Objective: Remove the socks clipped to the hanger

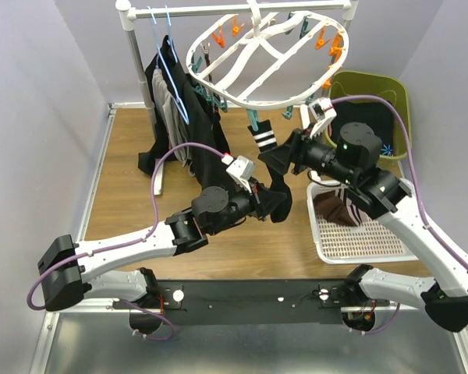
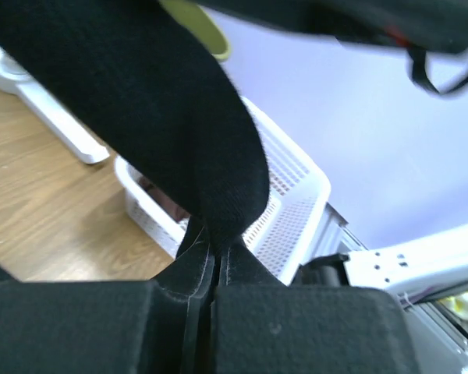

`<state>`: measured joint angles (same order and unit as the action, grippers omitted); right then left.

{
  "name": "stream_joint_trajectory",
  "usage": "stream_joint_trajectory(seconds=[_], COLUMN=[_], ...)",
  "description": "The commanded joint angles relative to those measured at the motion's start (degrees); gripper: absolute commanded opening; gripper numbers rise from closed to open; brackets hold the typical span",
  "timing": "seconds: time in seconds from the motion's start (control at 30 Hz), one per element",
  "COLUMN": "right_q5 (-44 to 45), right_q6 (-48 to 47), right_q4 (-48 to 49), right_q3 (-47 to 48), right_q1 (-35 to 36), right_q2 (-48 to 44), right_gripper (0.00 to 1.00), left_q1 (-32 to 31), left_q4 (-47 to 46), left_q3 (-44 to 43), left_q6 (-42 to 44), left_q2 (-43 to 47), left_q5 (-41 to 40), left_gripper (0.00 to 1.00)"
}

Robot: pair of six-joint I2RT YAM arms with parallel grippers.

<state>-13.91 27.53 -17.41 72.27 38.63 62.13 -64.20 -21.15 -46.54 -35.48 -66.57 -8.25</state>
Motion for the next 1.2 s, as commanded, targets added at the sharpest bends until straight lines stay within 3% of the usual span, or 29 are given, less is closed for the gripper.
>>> stream_joint_trajectory(seconds=[0.0,0.47,1.17], right_q5=[4.85,10.13,10.66], right_q6=[-5.03,-9.33,-7.67], right_q4=[-4.3,-4.04,10.46], right_q3=[6.91,15.09,11.23], right_q1=[0.04,0.04,0.04], right_q2=[3.61,10.64,14.25], right_gripper=[0.76,0.77,0.56], left_q1=[-1.62,-3.56,-3.65], left_q4=[-1.97,-3.37,-3.11], left_q3=[-0.83,-1.18,-1.71], left_q6=[-1.25,-2.66,-2.48], left_q2=[-0.49,-3.04,-2.34], left_q5=[4.56,6.05,5.17], left_gripper=[0.0,0.0,0.0])
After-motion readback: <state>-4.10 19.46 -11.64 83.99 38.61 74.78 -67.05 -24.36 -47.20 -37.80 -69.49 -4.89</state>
